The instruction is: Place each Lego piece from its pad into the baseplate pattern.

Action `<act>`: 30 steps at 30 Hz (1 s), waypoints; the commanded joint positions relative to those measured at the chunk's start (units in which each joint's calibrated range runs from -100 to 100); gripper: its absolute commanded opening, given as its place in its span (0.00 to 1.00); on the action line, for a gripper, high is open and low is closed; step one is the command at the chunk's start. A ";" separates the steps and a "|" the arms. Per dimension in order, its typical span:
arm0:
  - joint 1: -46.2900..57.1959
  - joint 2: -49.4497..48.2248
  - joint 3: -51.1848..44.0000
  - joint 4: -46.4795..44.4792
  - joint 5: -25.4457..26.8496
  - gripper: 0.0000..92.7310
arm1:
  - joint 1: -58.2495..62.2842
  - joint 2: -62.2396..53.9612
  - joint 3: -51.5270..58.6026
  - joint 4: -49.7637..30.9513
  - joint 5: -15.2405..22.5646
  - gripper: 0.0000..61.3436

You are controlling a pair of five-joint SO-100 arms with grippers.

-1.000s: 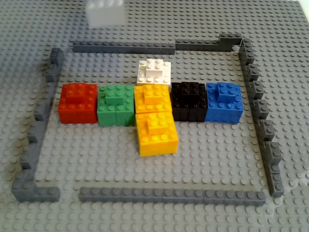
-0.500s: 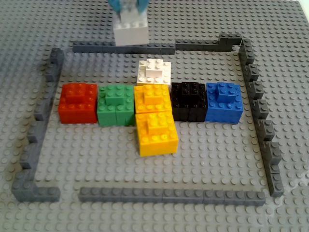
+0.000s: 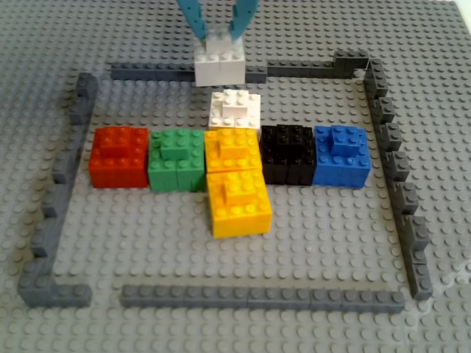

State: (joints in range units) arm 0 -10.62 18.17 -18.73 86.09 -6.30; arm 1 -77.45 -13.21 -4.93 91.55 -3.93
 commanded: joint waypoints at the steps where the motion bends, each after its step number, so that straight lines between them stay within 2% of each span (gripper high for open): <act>1: -0.01 1.31 -5.06 -0.49 -0.03 0.00 | 0.16 -0.86 -3.60 0.72 0.49 0.00; 30: 1.30 6.72 -8.67 -0.73 0.02 0.00 | 0.67 -0.09 -5.05 2.34 0.78 0.00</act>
State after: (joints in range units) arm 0 -9.88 25.19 -24.68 85.57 -6.30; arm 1 -77.45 -13.21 -5.03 93.64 -3.15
